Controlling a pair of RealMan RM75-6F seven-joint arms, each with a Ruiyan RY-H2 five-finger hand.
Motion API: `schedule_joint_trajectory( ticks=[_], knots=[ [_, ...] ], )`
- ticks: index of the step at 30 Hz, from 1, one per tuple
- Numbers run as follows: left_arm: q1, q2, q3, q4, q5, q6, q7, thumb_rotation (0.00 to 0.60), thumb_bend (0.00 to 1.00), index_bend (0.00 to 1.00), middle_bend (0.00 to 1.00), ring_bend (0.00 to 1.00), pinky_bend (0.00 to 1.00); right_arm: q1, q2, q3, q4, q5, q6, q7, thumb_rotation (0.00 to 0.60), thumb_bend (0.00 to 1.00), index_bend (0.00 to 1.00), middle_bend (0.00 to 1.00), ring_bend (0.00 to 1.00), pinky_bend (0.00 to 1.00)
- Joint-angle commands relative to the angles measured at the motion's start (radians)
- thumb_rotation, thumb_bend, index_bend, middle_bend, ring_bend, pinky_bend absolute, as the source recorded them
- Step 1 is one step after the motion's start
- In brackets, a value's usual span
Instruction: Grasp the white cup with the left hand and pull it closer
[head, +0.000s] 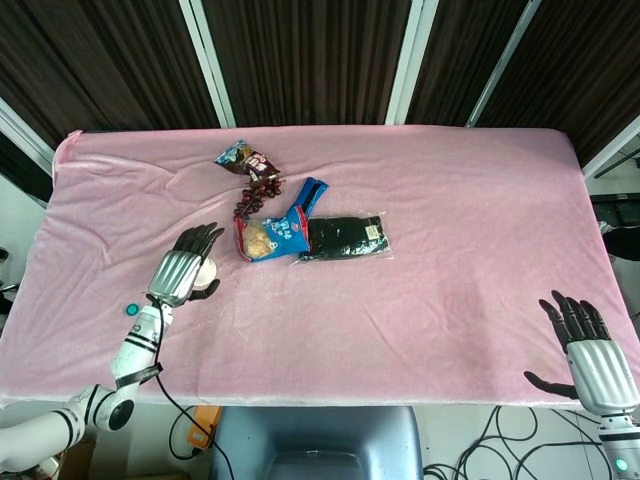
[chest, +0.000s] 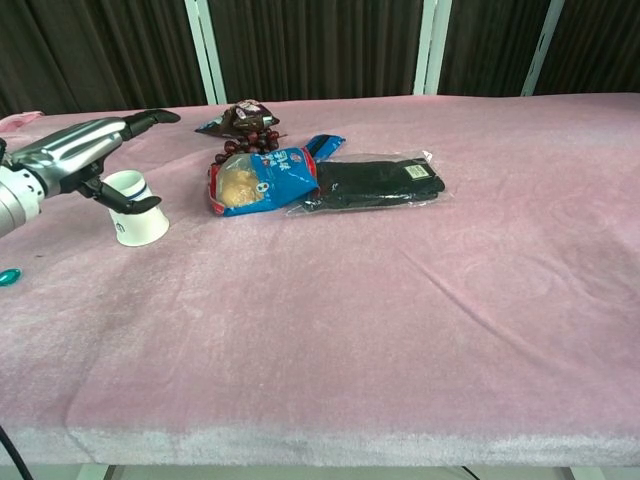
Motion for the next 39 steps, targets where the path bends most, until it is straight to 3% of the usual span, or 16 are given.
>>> schedule_joint_trajectory(
  ticks=[1, 5, 10, 13, 16, 19, 26, 33, 39],
  knots=[
    [-0.029, -0.027, -0.020, 0.074, -0.048, -0.062, -0.010, 0.600, 0.34, 0.00, 0.01, 0.00, 0.10, 0.000, 0.002, 0.002, 0.002, 0.005, -0.002, 0.004, 0.600, 0.21, 0.00, 0.00, 0.00, 0.00],
    [-0.040, -0.023, -0.008, 0.104, -0.076, -0.139, -0.037, 0.600, 0.34, 0.02, 0.06, 0.02, 0.16, 0.004, 0.001, 0.011, 0.002, 0.022, -0.010, 0.004, 0.600, 0.21, 0.00, 0.00, 0.00, 0.00],
    [-0.053, -0.027, -0.010, 0.137, -0.115, -0.200, -0.047, 0.600, 0.33, 0.15, 0.15, 0.08, 0.23, 0.003, 0.000, 0.008, -0.001, 0.017, -0.008, -0.003, 0.600, 0.21, 0.00, 0.00, 0.00, 0.00],
    [-0.054, -0.032, -0.001, 0.161, -0.112, -0.210, -0.061, 0.600, 0.33, 0.25, 0.23, 0.17, 0.30, 0.002, -0.001, 0.010, 0.000, 0.020, -0.008, -0.005, 0.600, 0.21, 0.00, 0.00, 0.00, 0.00],
    [-0.052, -0.048, 0.010, 0.194, -0.092, -0.180, -0.051, 0.600, 0.33, 0.35, 0.37, 0.31, 0.35, 0.003, -0.002, 0.012, 0.000, 0.024, -0.012, -0.006, 0.600, 0.21, 0.00, 0.00, 0.00, 0.00],
    [-0.049, -0.053, 0.006, 0.196, -0.078, -0.163, -0.105, 0.600, 0.34, 0.40, 0.42, 0.38, 0.39, 0.004, -0.003, 0.011, -0.003, 0.022, -0.014, -0.010, 0.600, 0.21, 0.00, 0.00, 0.00, 0.00],
    [-0.028, -0.029, 0.016, 0.172, -0.032, -0.080, -0.141, 0.600, 0.35, 0.42, 0.46, 0.42, 0.40, 0.005, -0.004, 0.012, -0.001, 0.025, -0.017, -0.011, 0.600, 0.21, 0.00, 0.00, 0.00, 0.00],
    [0.058, 0.112, 0.078, 0.021, 0.008, 0.000, -0.114, 0.600, 0.35, 0.41, 0.45, 0.42, 0.38, 0.007, -0.007, 0.009, -0.004, 0.023, -0.025, -0.021, 0.600, 0.21, 0.00, 0.00, 0.00, 0.00],
    [0.140, 0.154, 0.121, 0.023, -0.002, 0.043, -0.121, 0.600, 0.35, 0.41, 0.45, 0.42, 0.36, 0.006, -0.010, 0.005, -0.008, 0.011, -0.018, -0.028, 0.600, 0.21, 0.00, 0.00, 0.00, 0.00]
  ],
)
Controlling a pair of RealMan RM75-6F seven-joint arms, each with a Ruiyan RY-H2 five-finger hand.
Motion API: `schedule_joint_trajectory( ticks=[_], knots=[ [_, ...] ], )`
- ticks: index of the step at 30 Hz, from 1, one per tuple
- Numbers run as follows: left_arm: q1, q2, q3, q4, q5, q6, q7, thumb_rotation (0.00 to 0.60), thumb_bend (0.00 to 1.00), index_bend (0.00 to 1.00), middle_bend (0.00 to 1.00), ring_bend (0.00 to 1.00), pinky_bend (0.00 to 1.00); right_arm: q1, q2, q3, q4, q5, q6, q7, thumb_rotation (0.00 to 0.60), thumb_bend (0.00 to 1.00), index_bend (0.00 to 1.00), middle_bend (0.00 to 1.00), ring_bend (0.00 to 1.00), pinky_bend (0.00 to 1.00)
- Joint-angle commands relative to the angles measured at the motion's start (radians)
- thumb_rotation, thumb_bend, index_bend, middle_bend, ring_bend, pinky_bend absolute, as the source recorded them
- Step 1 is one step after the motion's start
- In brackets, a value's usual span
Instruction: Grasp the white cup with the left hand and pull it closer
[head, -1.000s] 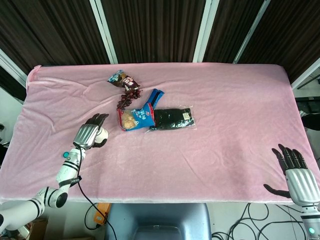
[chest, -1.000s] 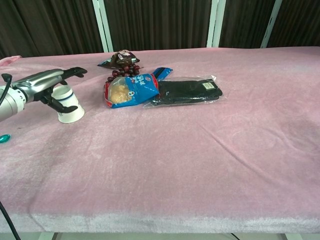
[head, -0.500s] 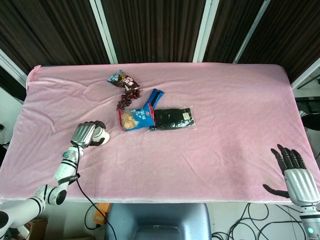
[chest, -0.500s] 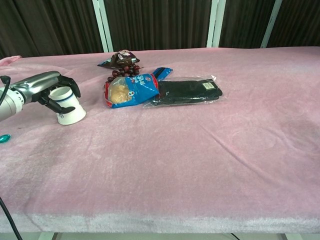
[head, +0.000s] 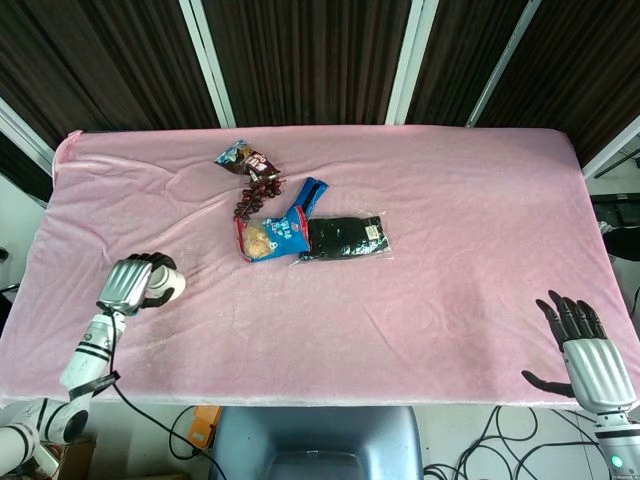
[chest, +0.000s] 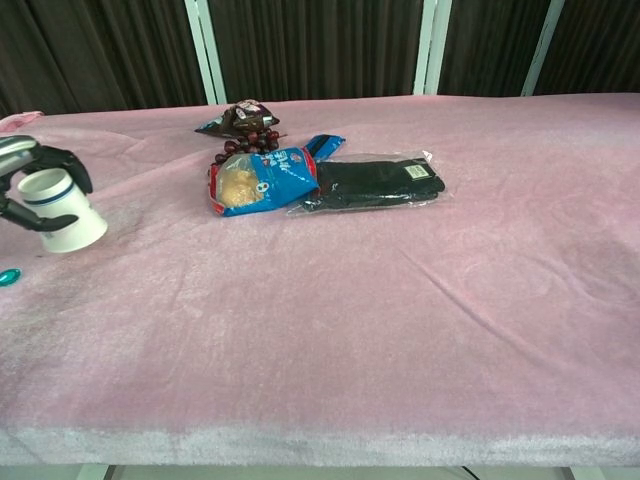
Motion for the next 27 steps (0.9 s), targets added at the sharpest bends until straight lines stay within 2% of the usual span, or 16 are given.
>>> schedule_joint_trajectory(
  ticks=[1, 9, 14, 16, 18, 20, 22, 24, 27],
  knots=[
    [0.036, 0.012, 0.027, 0.010, -0.004, 0.014, -0.015, 0.600, 0.35, 0.41, 0.45, 0.41, 0.35, 0.001, -0.002, 0.001, -0.001, 0.000, -0.001, -0.002, 0.600, 0.21, 0.00, 0.00, 0.00, 0.00],
    [0.084, -0.037, 0.049, 0.103, 0.019, 0.055, -0.072, 0.600, 0.35, 0.41, 0.45, 0.41, 0.33, 0.007, -0.013, -0.003, -0.006, -0.006, -0.013, -0.024, 0.600, 0.21, 0.00, 0.00, 0.00, 0.00],
    [0.090, -0.035, 0.053, 0.113, 0.035, 0.063, -0.085, 0.600, 0.35, 0.41, 0.45, 0.41, 0.33, 0.007, -0.013, 0.000, -0.007, -0.001, -0.010, -0.026, 0.600, 0.21, 0.00, 0.00, 0.00, 0.00],
    [0.094, -0.036, 0.053, 0.114, 0.037, 0.063, -0.089, 0.600, 0.35, 0.38, 0.43, 0.36, 0.31, 0.004, -0.011, 0.002, -0.008, 0.003, -0.006, -0.024, 0.600, 0.21, 0.00, 0.00, 0.00, 0.00],
    [0.096, -0.040, 0.054, 0.120, 0.035, 0.054, -0.096, 0.600, 0.34, 0.30, 0.35, 0.26, 0.28, 0.003, -0.009, 0.002, -0.009, 0.004, -0.003, -0.021, 0.600, 0.21, 0.00, 0.00, 0.00, 0.00],
    [0.093, -0.037, 0.056, 0.117, 0.031, 0.031, -0.099, 0.600, 0.33, 0.16, 0.20, 0.12, 0.22, 0.001, -0.008, 0.002, -0.009, 0.004, -0.002, -0.019, 0.600, 0.21, 0.00, 0.00, 0.00, 0.00],
    [0.091, -0.031, 0.057, 0.110, 0.023, 0.009, -0.088, 0.600, 0.32, 0.05, 0.08, 0.04, 0.18, 0.000, -0.007, 0.001, -0.008, 0.001, 0.001, -0.017, 0.600, 0.21, 0.00, 0.00, 0.00, 0.00],
    [0.092, -0.031, 0.052, 0.105, 0.018, 0.010, -0.074, 0.600, 0.31, 0.00, 0.01, 0.00, 0.16, -0.001, -0.005, 0.001, -0.009, 0.001, 0.004, -0.015, 0.600, 0.21, 0.00, 0.00, 0.00, 0.00],
    [0.098, -0.027, 0.044, 0.091, 0.018, 0.027, -0.074, 0.600, 0.32, 0.00, 0.00, 0.00, 0.15, -0.003, -0.003, 0.003, -0.010, 0.003, 0.007, -0.012, 0.600, 0.21, 0.00, 0.00, 0.00, 0.00]
  ],
)
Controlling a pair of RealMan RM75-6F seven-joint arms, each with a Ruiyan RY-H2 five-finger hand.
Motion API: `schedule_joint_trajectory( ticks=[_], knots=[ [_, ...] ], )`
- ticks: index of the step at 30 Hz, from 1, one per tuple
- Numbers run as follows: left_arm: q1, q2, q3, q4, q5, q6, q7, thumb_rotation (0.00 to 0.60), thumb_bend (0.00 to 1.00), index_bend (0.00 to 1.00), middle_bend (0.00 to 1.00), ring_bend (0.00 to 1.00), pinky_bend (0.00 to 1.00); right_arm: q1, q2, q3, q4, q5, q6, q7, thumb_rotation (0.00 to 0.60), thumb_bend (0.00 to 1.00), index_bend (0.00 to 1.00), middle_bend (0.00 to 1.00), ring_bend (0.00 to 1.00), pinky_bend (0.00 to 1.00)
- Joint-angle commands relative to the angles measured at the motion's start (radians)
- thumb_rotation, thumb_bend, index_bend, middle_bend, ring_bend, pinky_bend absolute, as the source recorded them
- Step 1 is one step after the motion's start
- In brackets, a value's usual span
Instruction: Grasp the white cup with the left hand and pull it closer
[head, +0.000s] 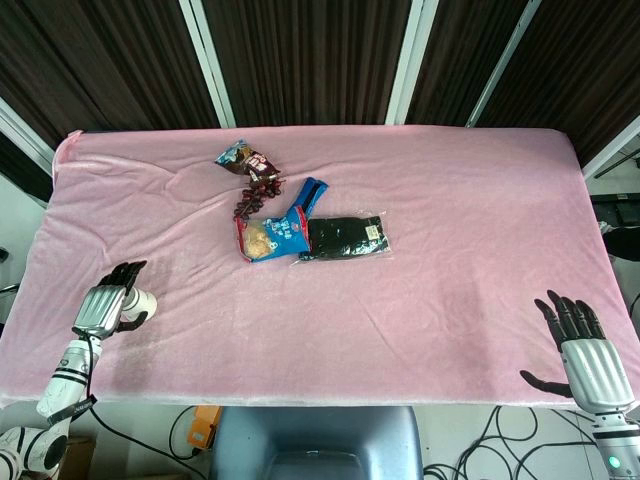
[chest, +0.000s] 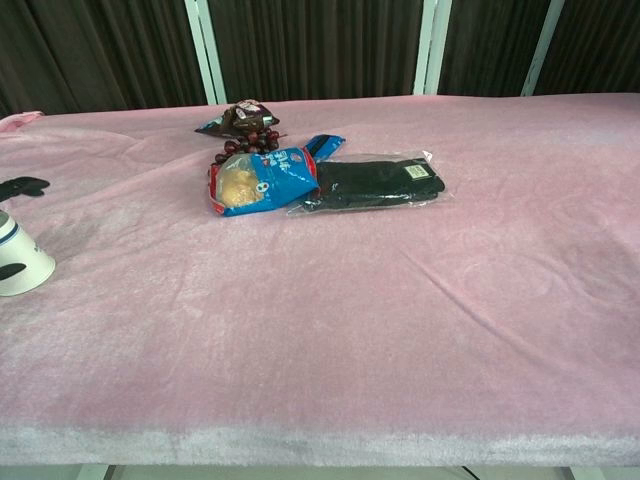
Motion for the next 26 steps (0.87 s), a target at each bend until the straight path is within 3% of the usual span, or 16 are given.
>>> schedule_joint_trajectory(
  ticks=[1, 4, 8, 12, 15, 17, 20, 26],
  knots=[
    [0.007, 0.007, -0.007, -0.015, 0.002, 0.021, -0.004, 0.600, 0.31, 0.00, 0.00, 0.00, 0.15, -0.001, 0.001, 0.001, 0.000, 0.001, 0.001, 0.002, 0.600, 0.21, 0.00, 0.00, 0.00, 0.00],
    [0.028, 0.030, -0.007, -0.052, 0.024, 0.081, -0.005, 0.600, 0.31, 0.00, 0.00, 0.00, 0.13, -0.002, 0.002, 0.001, 0.003, 0.001, 0.004, 0.006, 0.600, 0.21, 0.00, 0.00, 0.00, 0.00],
    [0.100, 0.108, 0.009, -0.167, 0.075, 0.242, 0.031, 0.600, 0.31, 0.00, 0.00, 0.00, 0.09, -0.004, 0.003, 0.001, 0.005, 0.002, 0.006, 0.009, 0.600, 0.21, 0.00, 0.00, 0.00, 0.00],
    [0.222, 0.216, 0.072, -0.336, 0.158, 0.439, 0.064, 0.600, 0.32, 0.00, 0.00, 0.00, 0.06, -0.002, -0.001, 0.002, 0.005, 0.010, -0.003, -0.006, 0.600, 0.21, 0.00, 0.00, 0.00, 0.00],
    [0.304, 0.216, 0.122, -0.347, 0.242, 0.580, 0.037, 0.600, 0.33, 0.00, 0.00, 0.00, 0.05, 0.000, -0.008, 0.001, 0.003, 0.014, -0.012, -0.027, 0.600, 0.21, 0.00, 0.00, 0.00, 0.00],
    [0.331, 0.211, 0.145, -0.330, 0.263, 0.600, 0.081, 0.600, 0.33, 0.00, 0.00, 0.00, 0.04, 0.003, -0.012, 0.000, 0.002, 0.012, -0.017, -0.035, 0.600, 0.21, 0.00, 0.00, 0.00, 0.00],
    [0.343, 0.203, 0.141, -0.335, 0.289, 0.633, 0.111, 0.600, 0.34, 0.00, 0.00, 0.00, 0.04, 0.008, -0.018, 0.001, -0.003, 0.011, -0.021, -0.045, 0.600, 0.21, 0.00, 0.00, 0.00, 0.00],
    [0.347, 0.212, 0.138, -0.342, 0.270, 0.585, 0.127, 0.600, 0.34, 0.00, 0.00, 0.00, 0.04, 0.012, -0.024, -0.005, -0.009, 0.004, -0.030, -0.063, 0.600, 0.21, 0.00, 0.00, 0.00, 0.00]
  ],
)
